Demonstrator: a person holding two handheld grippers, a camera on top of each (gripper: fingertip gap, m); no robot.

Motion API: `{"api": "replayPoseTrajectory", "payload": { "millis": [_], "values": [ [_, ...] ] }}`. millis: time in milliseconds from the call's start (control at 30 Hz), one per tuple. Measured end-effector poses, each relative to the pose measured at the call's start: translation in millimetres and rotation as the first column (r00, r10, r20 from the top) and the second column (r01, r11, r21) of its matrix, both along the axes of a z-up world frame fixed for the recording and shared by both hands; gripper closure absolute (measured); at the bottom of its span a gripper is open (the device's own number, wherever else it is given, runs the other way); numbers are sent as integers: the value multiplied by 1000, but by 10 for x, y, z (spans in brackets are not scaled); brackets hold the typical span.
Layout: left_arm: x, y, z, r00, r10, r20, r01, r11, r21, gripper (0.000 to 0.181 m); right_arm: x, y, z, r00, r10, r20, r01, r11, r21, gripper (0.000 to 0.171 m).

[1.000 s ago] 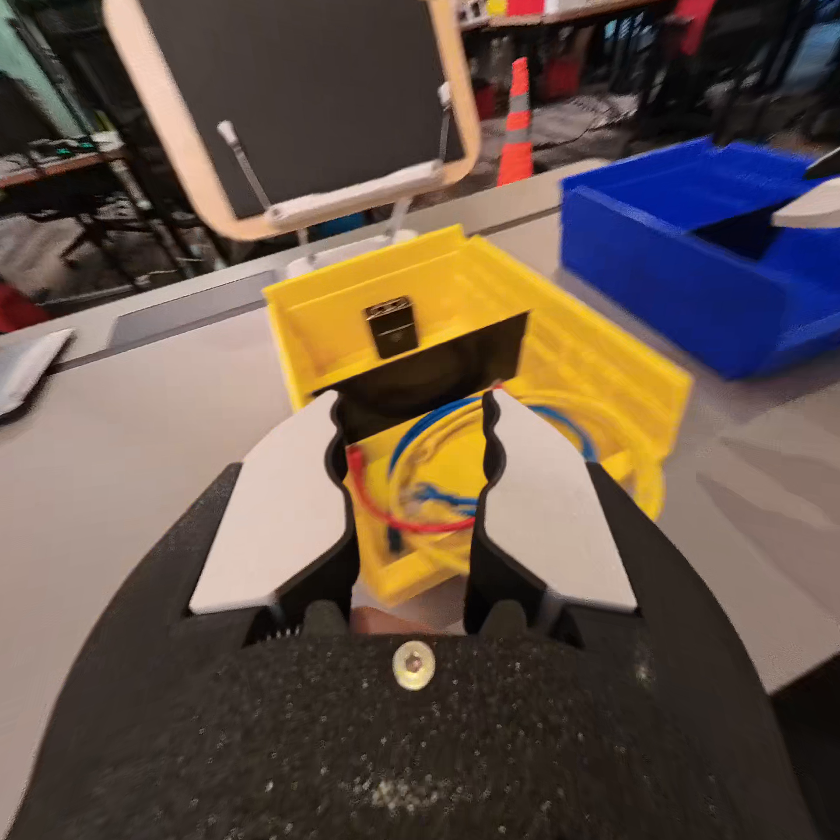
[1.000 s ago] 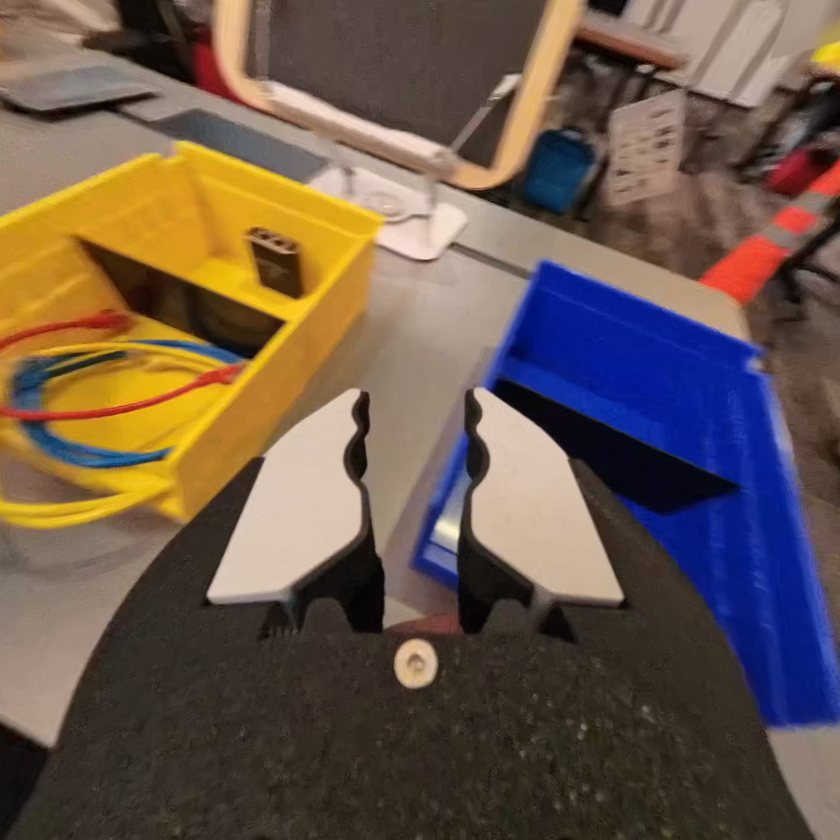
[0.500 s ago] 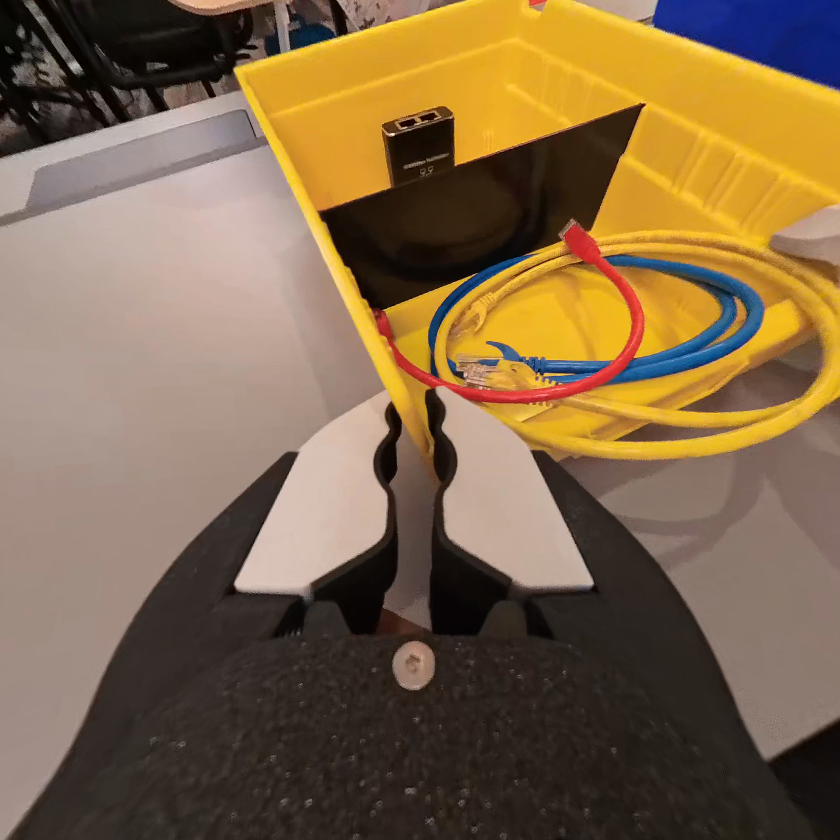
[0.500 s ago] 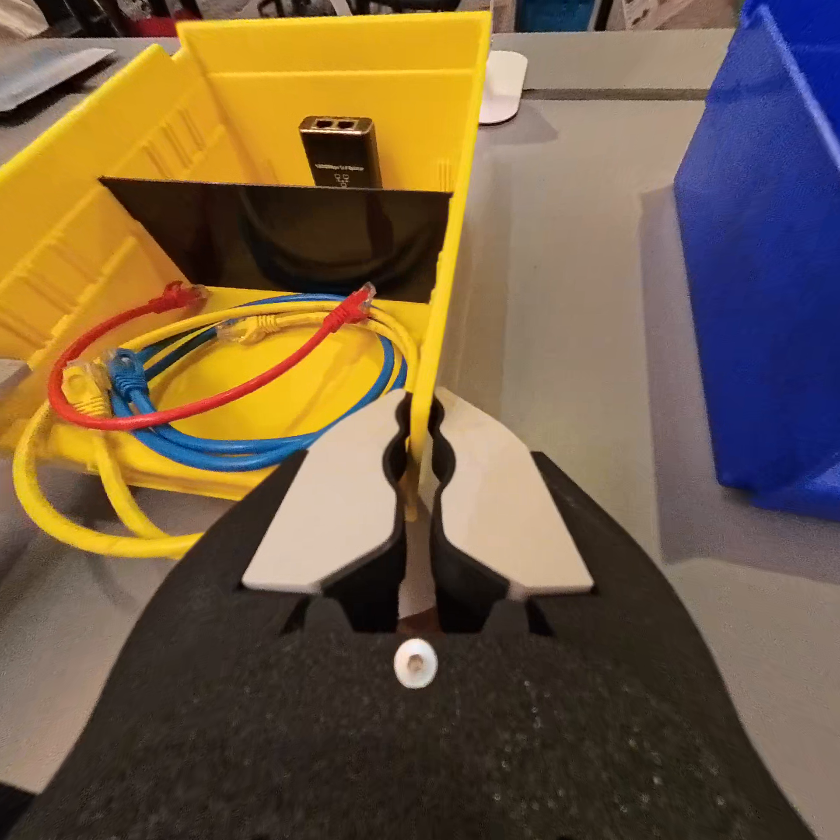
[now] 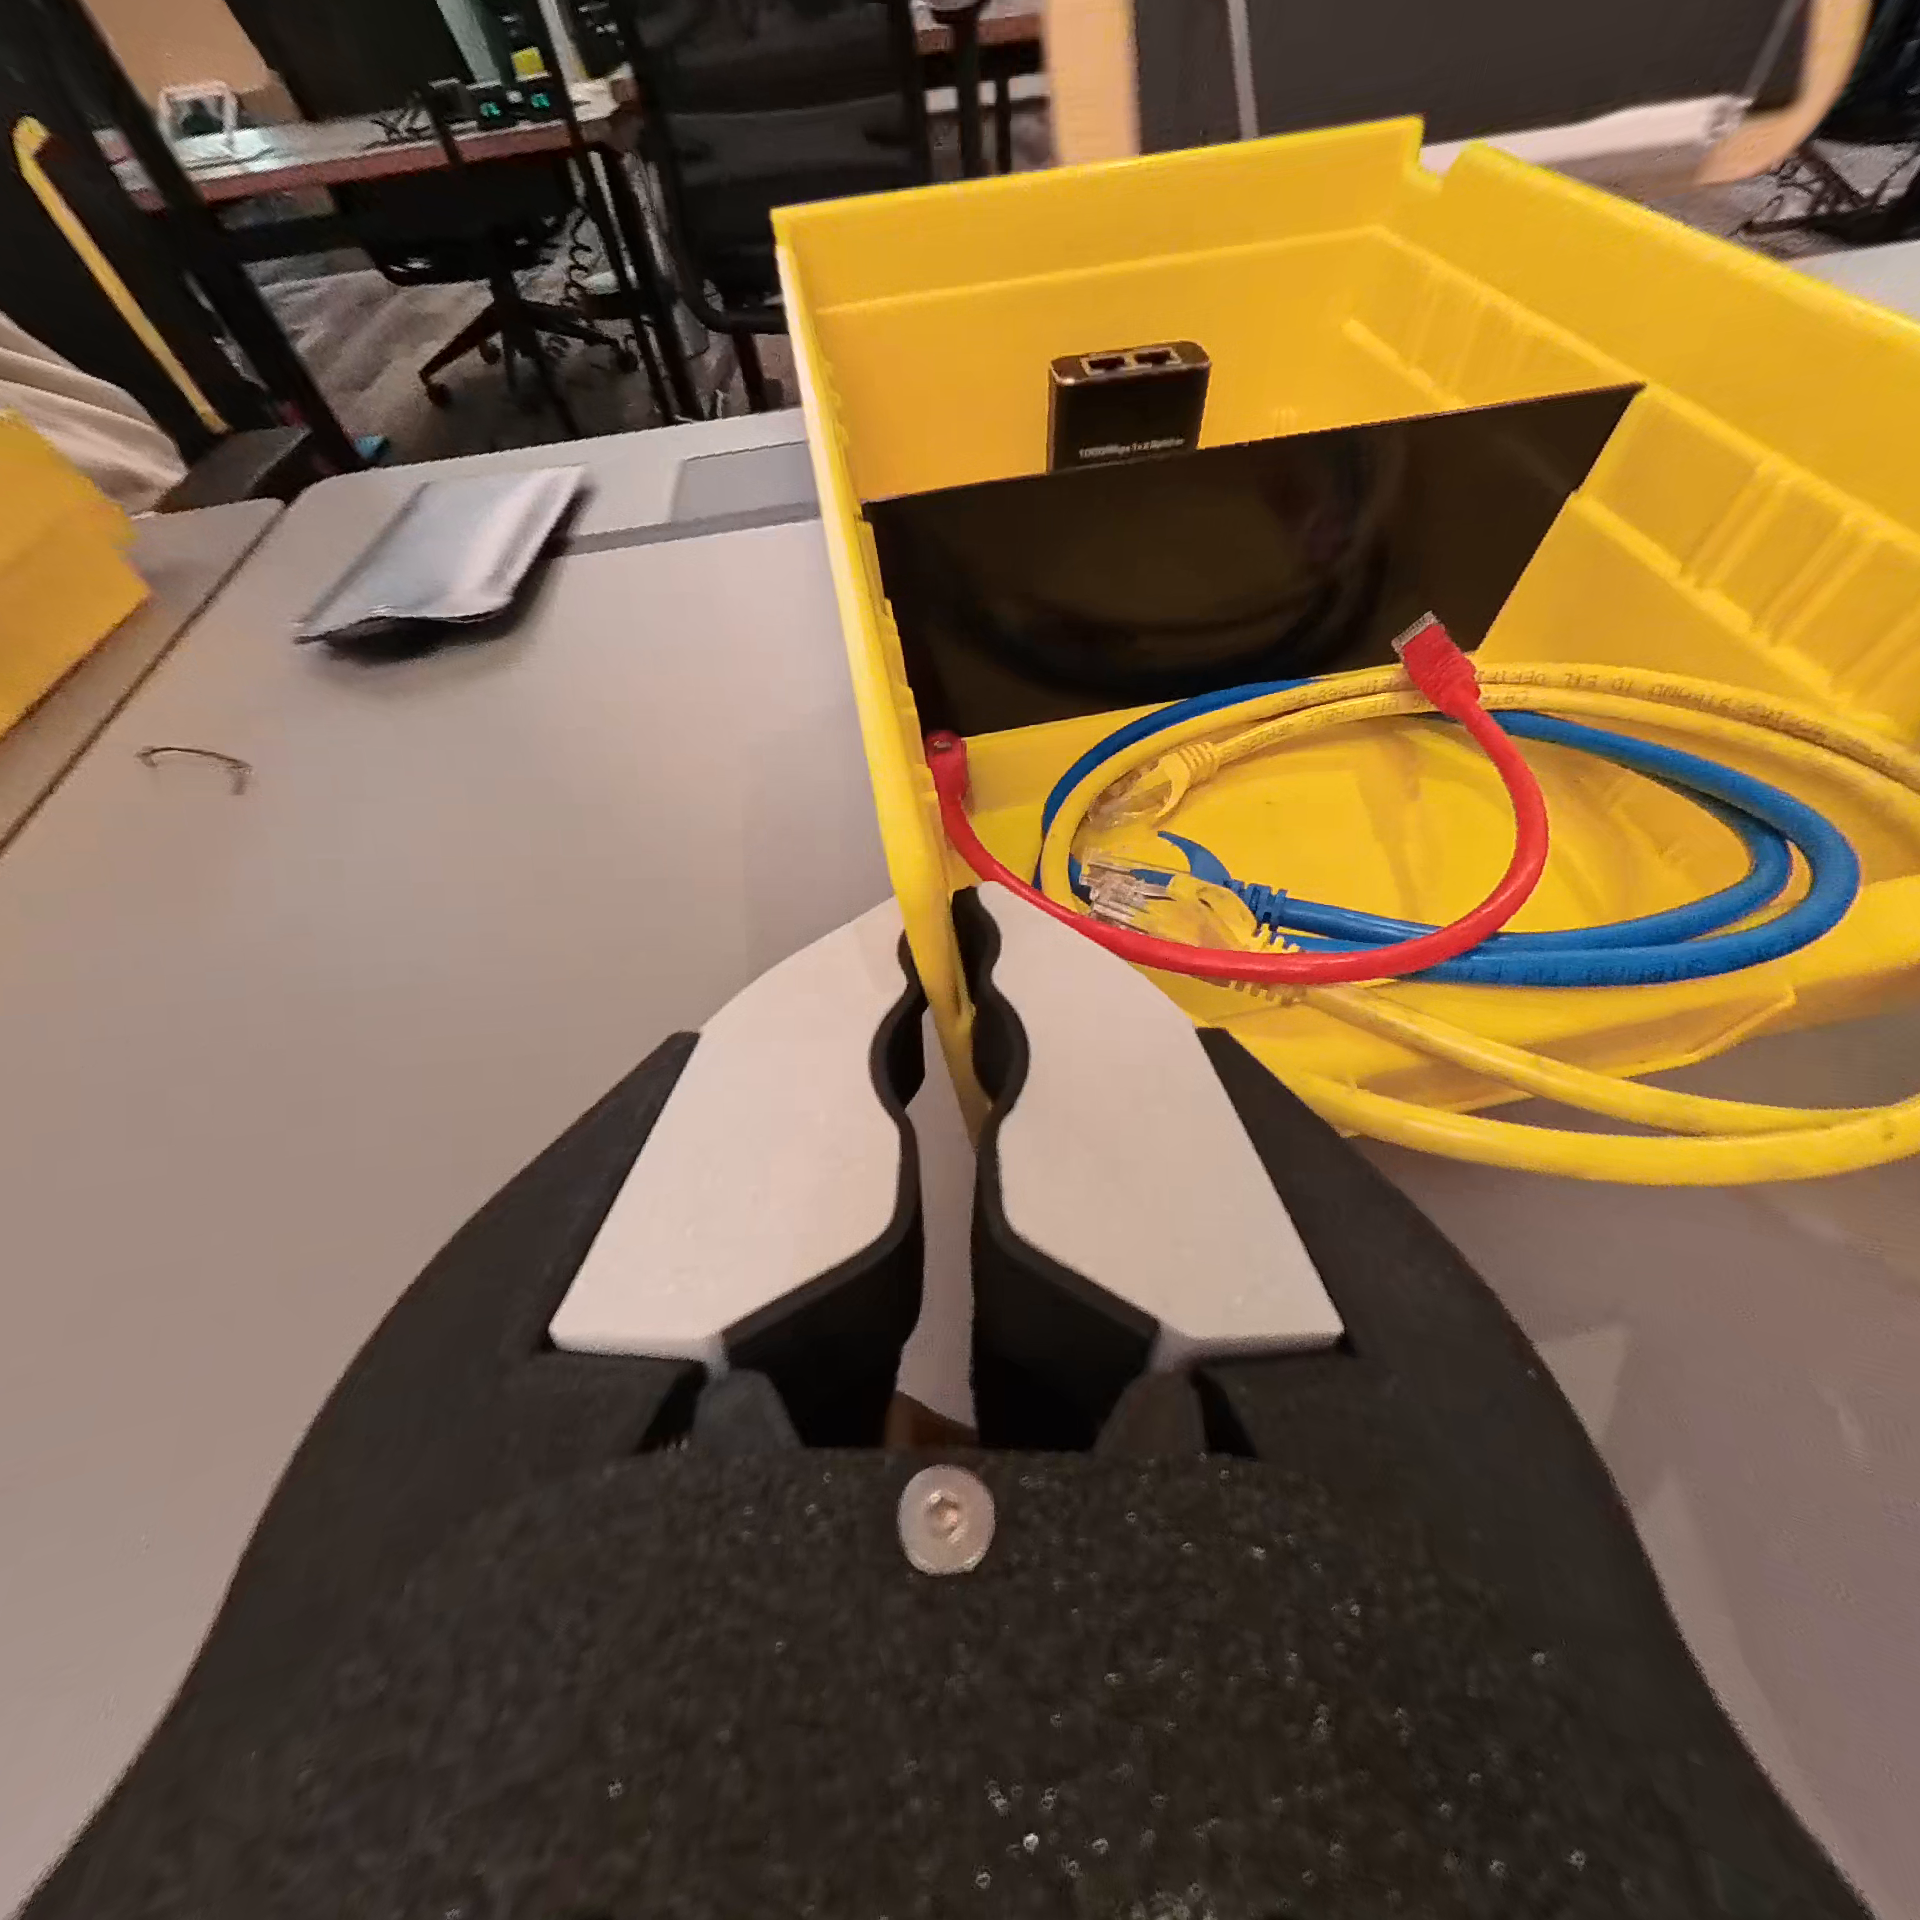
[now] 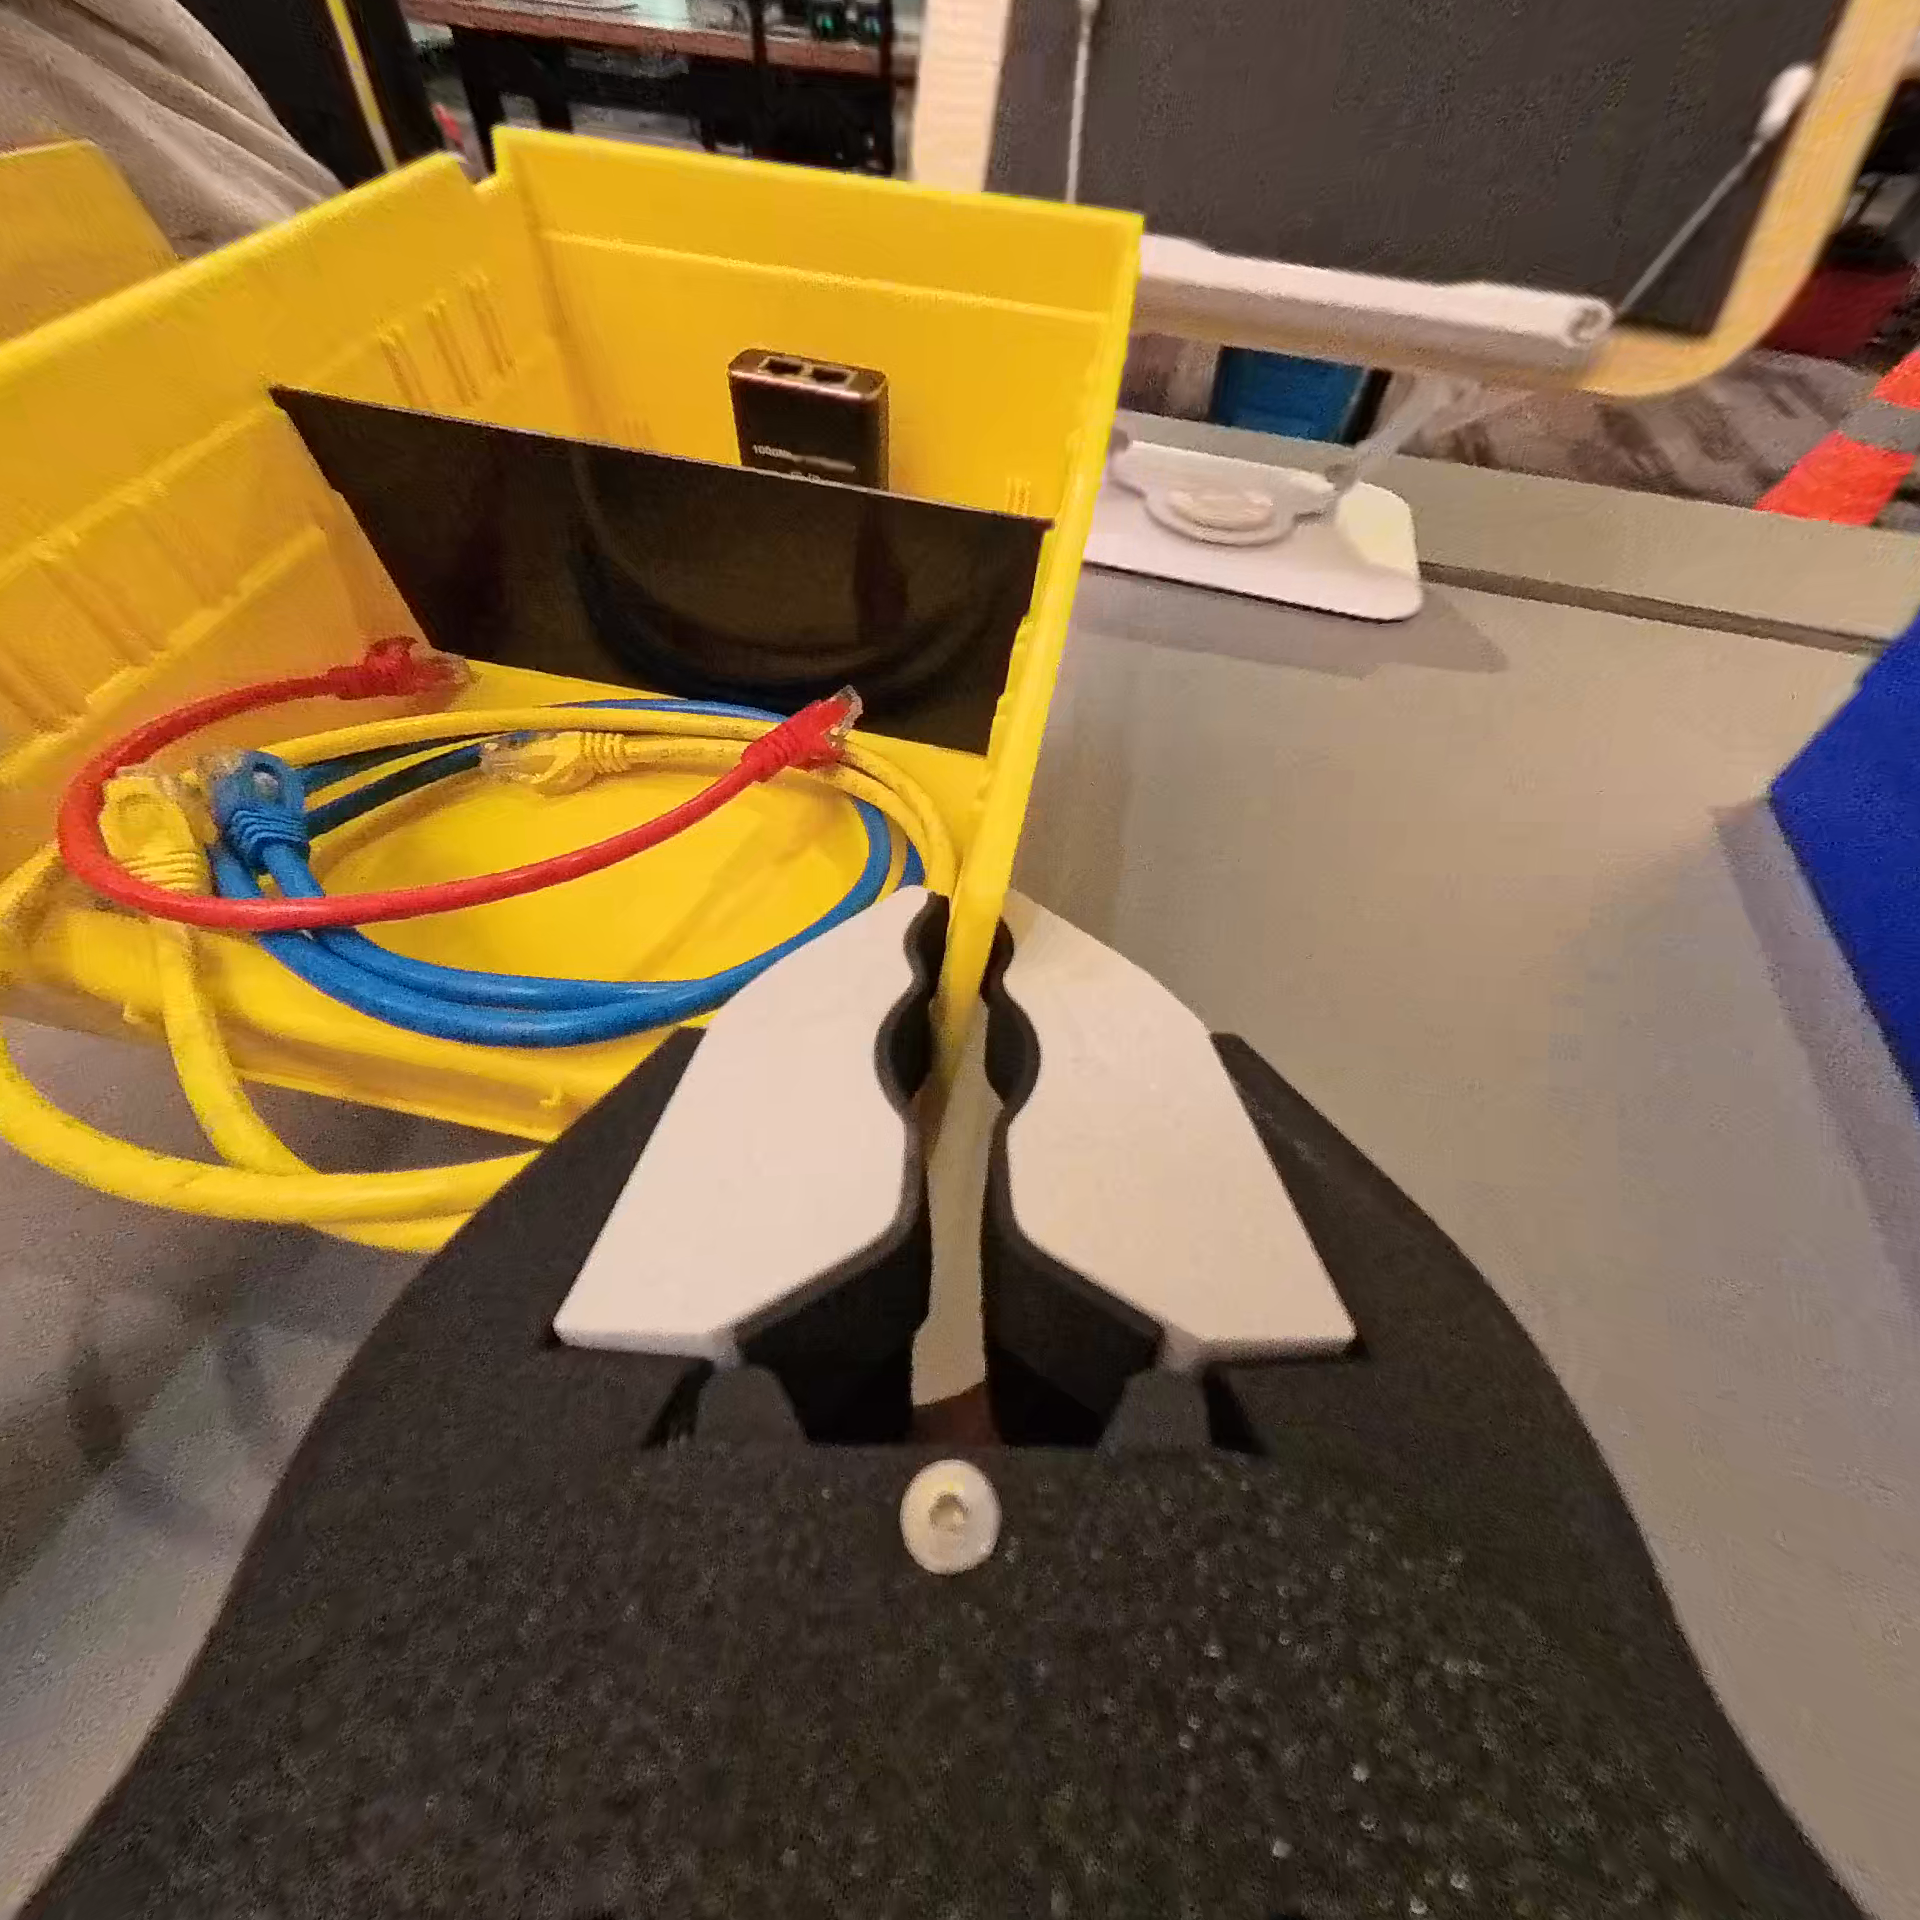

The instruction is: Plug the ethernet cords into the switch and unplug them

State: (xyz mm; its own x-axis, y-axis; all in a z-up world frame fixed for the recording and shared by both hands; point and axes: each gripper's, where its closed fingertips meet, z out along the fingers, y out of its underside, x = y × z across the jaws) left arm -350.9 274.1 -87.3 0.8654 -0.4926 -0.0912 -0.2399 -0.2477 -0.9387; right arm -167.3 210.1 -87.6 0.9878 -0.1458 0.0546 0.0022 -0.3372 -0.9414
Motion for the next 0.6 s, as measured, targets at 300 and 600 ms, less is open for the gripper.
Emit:
{"api": "replayPoseTrajectory", "payload": {
  "millis": [300,600],
  "values": [
    [-797,609,-290,994,-44,-99,42,999,-27,177,-812,610,-352,999,37,-19,-38,998,-50,166],
    [-887,702,-414,997,18,74,-8,991,-134,171,-987,520,-427,920,239,-312,-284,953,-108,157]
  ]
}}
